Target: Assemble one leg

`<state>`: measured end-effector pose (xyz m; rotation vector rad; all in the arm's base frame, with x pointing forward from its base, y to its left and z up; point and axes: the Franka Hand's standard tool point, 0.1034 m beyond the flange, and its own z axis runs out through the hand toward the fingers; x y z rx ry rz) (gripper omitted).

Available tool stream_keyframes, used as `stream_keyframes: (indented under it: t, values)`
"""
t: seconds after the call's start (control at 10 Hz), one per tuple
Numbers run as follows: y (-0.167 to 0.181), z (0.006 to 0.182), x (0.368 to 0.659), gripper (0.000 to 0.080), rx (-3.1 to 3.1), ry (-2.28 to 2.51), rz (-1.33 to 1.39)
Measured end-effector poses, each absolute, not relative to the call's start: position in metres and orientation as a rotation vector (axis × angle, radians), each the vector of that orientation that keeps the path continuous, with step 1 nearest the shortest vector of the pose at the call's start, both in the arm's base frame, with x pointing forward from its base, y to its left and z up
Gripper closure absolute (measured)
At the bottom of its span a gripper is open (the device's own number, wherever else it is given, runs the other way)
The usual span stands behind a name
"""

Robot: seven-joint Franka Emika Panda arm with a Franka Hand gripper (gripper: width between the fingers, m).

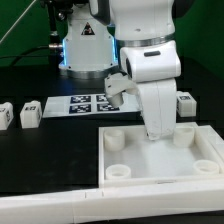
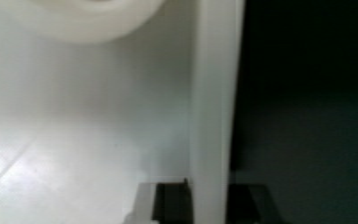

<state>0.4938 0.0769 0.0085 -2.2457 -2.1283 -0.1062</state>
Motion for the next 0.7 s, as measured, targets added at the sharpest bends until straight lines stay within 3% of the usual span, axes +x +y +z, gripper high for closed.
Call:
stream_keyframes:
  t: [0.5, 0.7]
  values:
    - [0.0760, 0.0080, 0.4929, 0.0739, -2.264, -2.111, -0.105]
    - [0.0755, 0.0079, 0.4929, 0.0381, -2.265, -2.110, -0.105]
